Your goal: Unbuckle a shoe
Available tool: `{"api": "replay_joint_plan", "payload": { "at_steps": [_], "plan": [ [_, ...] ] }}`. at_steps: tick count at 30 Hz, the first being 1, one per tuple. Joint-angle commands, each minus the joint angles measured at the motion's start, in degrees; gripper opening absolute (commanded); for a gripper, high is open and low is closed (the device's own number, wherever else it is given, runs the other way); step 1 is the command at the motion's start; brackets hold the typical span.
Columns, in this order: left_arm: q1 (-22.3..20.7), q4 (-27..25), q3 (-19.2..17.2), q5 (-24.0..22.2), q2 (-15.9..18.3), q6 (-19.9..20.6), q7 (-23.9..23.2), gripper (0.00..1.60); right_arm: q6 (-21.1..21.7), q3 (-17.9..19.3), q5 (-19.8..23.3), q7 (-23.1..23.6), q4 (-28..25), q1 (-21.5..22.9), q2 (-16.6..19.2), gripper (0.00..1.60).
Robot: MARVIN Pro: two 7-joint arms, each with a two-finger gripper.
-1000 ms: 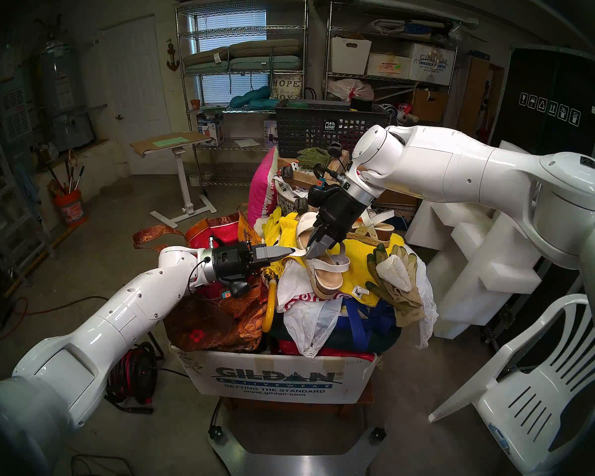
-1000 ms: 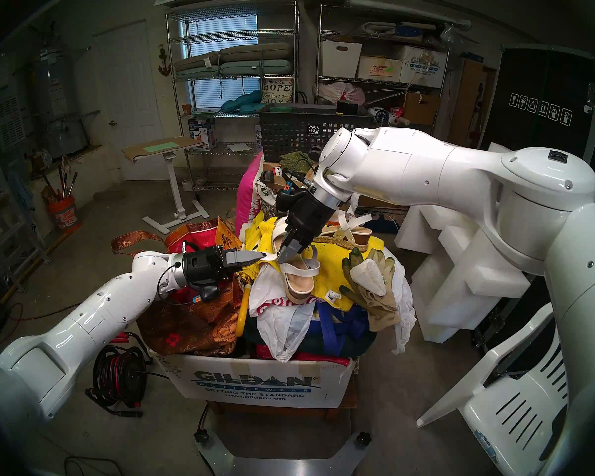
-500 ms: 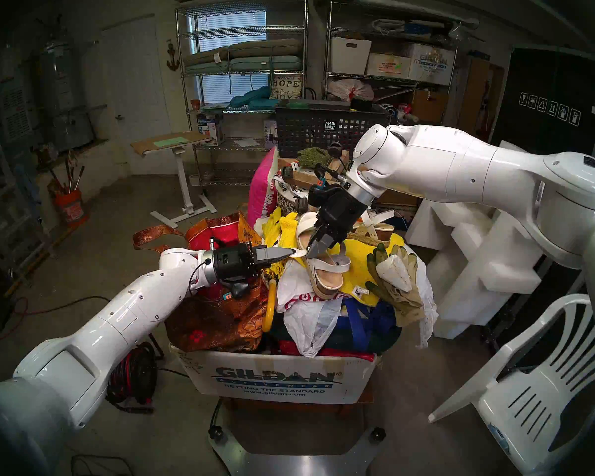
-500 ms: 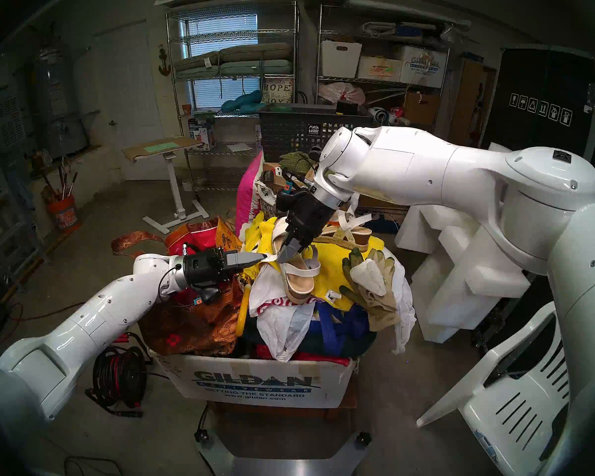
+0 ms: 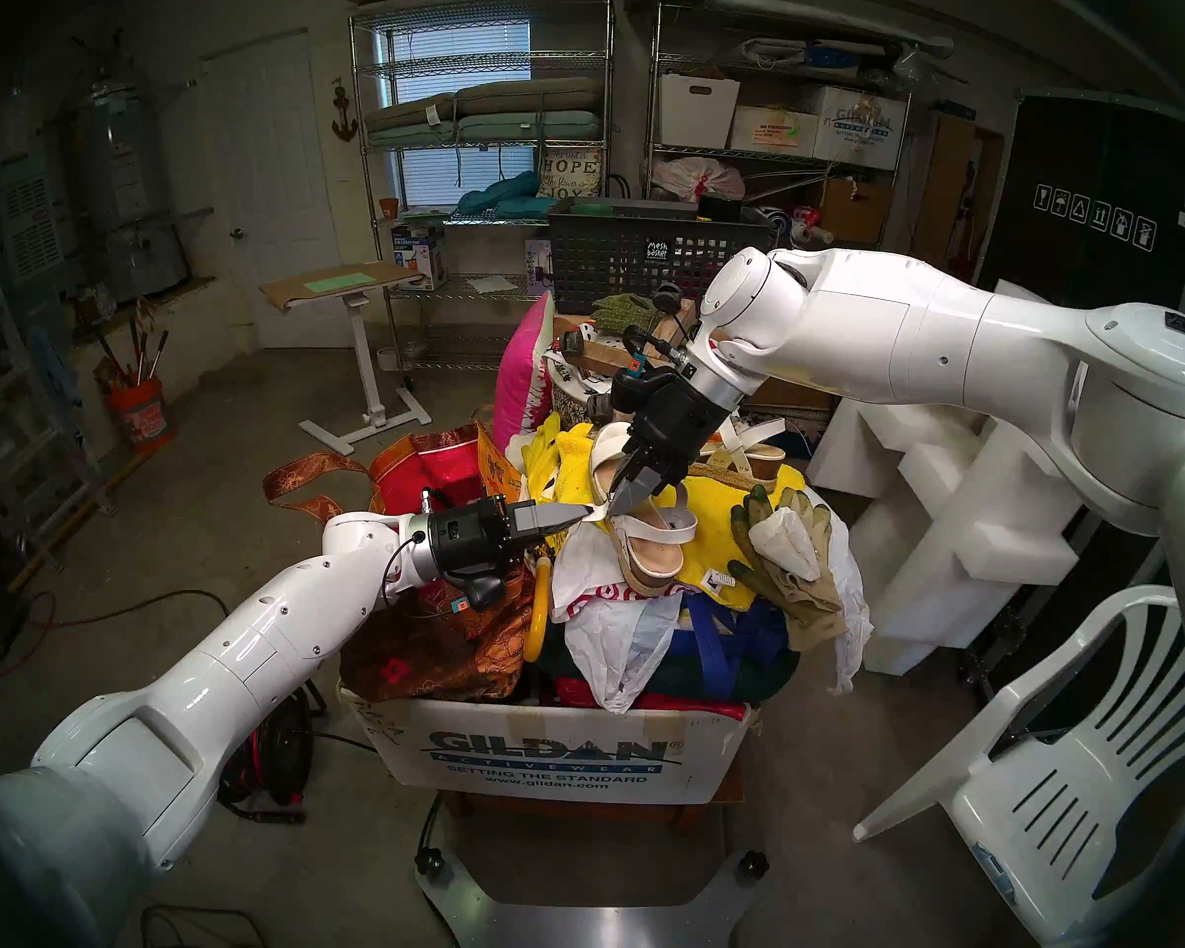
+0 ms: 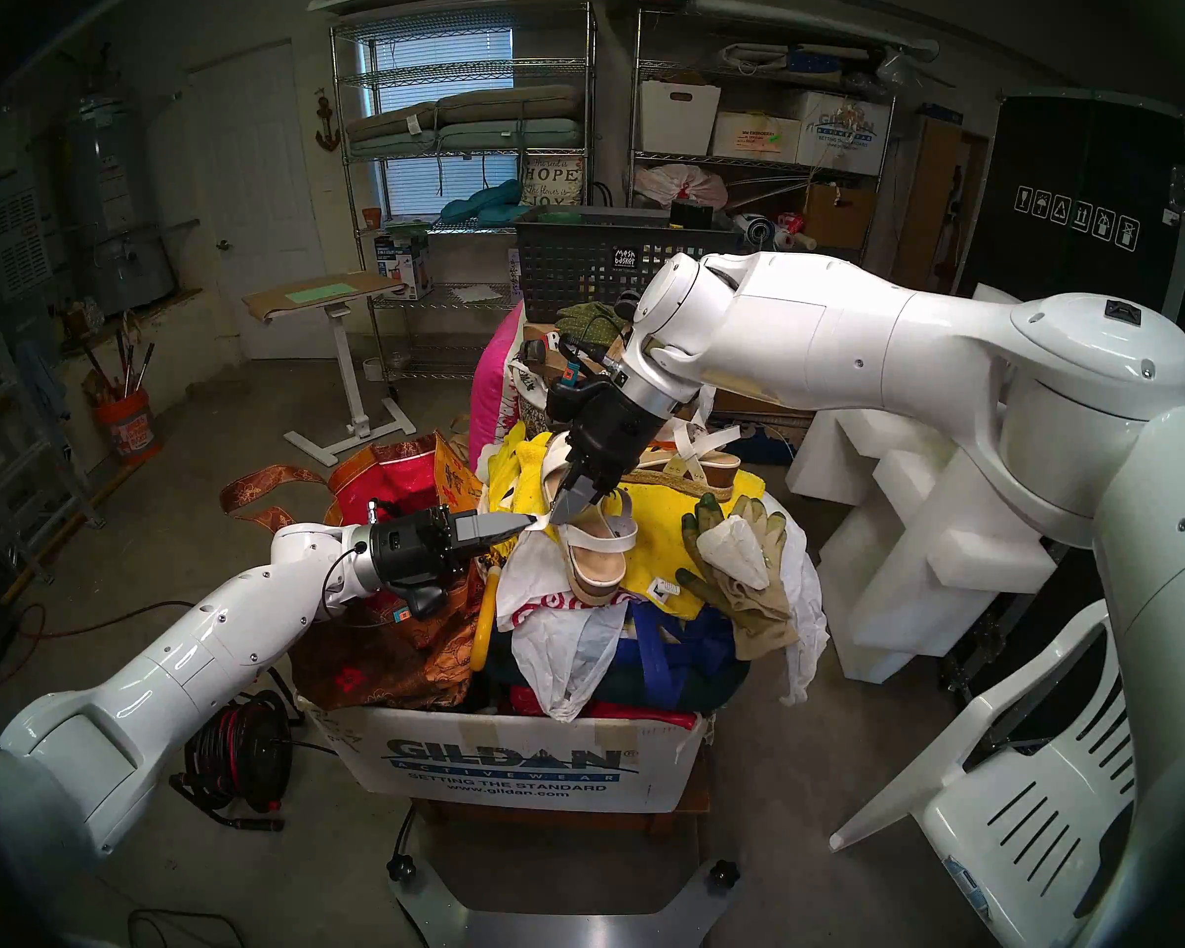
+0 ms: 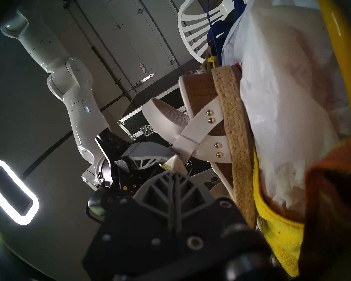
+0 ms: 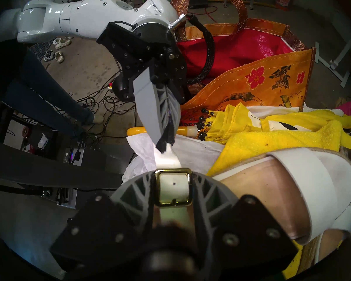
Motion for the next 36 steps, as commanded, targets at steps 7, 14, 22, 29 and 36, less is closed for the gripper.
{"api": "replay_joint_plan", "payload": {
  "at_steps": [7, 14, 22, 29, 36],
  "plan": [
    [2.6, -6.2, -3.0, -5.3, -3.3, -0.2, -3.8, 0.0, 0.6, 1.1, 0.2, -1.0, -1.4, 1.6, 0.4, 0.4],
    [4.8, -10.2, -5.0, -7.7, -2.5, -1.2, -8.3, 0.0, 1.3, 1.3, 0.4, -1.6, -3.1, 1.8, 1.2, 0.4],
    [7.7, -14.1, -7.5, -9.8, -1.5, -1.4, -14.5, 0.0, 2.5, 1.5, 0.4, -2.7, -5.3, 2.1, 2.5, 0.39],
    [8.2, -13.5, -8.8, -9.8, 0.0, -2.2, -18.0, 0.23, 3.1, 1.7, 0.4, -3.6, -6.4, 2.1, 3.6, 0.39],
    [7.8, -11.8, -8.9, -9.4, 0.1, -2.7, -18.0, 0.65, 3.0, 1.8, 0.2, -3.8, -6.5, 2.2, 4.0, 0.41]
  ]
}}
